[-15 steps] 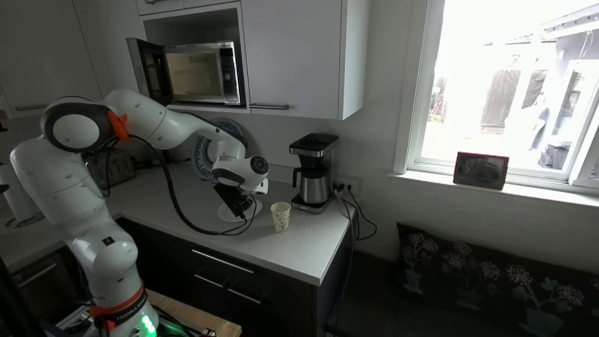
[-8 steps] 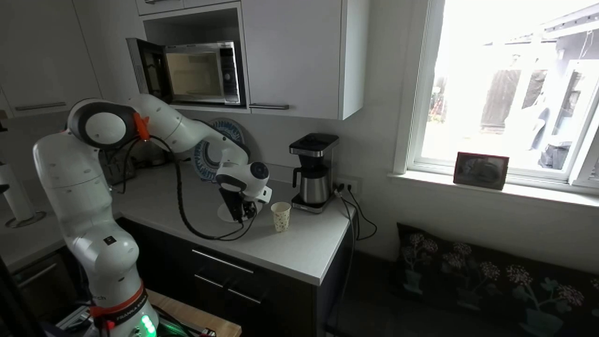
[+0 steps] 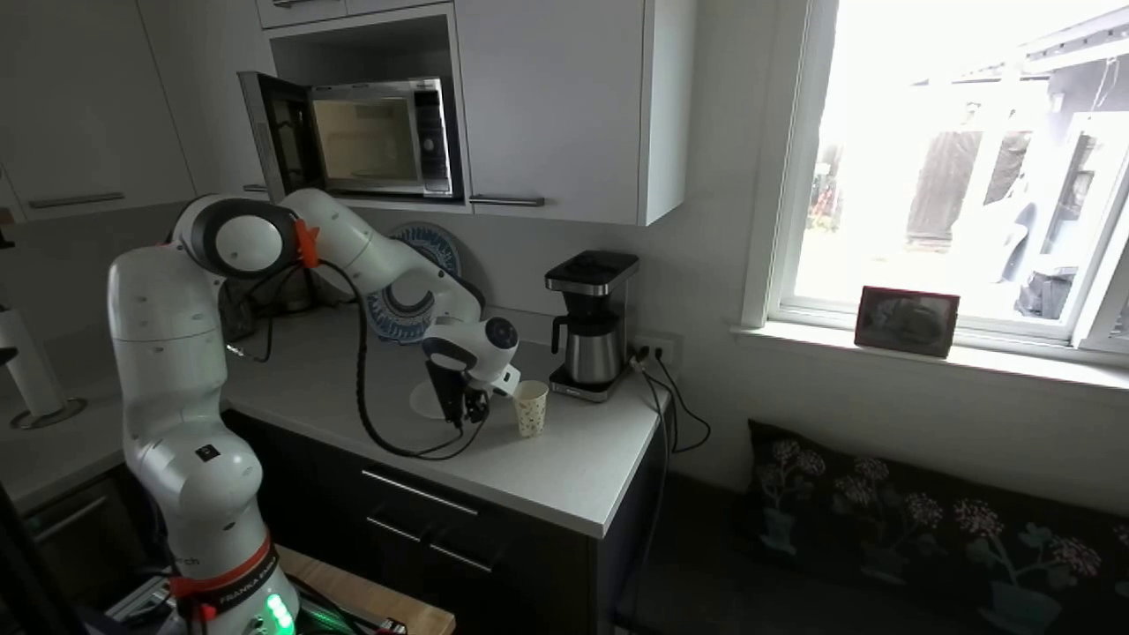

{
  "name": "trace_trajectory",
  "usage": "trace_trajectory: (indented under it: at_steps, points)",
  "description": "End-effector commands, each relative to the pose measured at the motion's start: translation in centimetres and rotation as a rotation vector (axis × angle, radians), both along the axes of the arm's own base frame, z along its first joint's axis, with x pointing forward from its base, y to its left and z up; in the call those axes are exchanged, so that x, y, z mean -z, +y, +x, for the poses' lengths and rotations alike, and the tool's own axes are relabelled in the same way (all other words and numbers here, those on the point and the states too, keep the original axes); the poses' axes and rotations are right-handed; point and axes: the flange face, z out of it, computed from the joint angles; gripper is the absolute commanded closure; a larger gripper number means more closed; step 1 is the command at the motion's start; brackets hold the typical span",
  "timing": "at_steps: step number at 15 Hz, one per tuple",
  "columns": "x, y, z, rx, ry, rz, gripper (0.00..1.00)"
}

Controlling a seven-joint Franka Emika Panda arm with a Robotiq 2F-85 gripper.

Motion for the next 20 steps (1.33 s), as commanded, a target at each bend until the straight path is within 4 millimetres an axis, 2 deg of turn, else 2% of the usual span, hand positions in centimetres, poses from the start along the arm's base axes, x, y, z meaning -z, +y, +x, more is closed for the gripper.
trace_trajectory:
  at_steps: [1,7,10,11,12,14,18,20]
  points:
    - [1.4,0.3,1.4,-0.021,0.012,-0.005,0.00]
    - [2.7,0.5,2.6,-0.039,0.015,-0.016,0.00]
    - [2.9,0.5,3.1,-0.048,0.003,-0.014,0.07]
    - [2.9,0.6,3.2,-0.053,-0.002,-0.015,0.15]
    - [2.8,0.7,3.3,-0.050,-0.014,-0.015,0.14]
    - [2.9,0.8,3.6,-0.057,-0.018,-0.014,0.19]
    - [3.2,0.8,4.0,-0.061,-0.018,-0.022,0.49]
    - [3.4,0.8,4.2,-0.060,-0.014,-0.025,0.67]
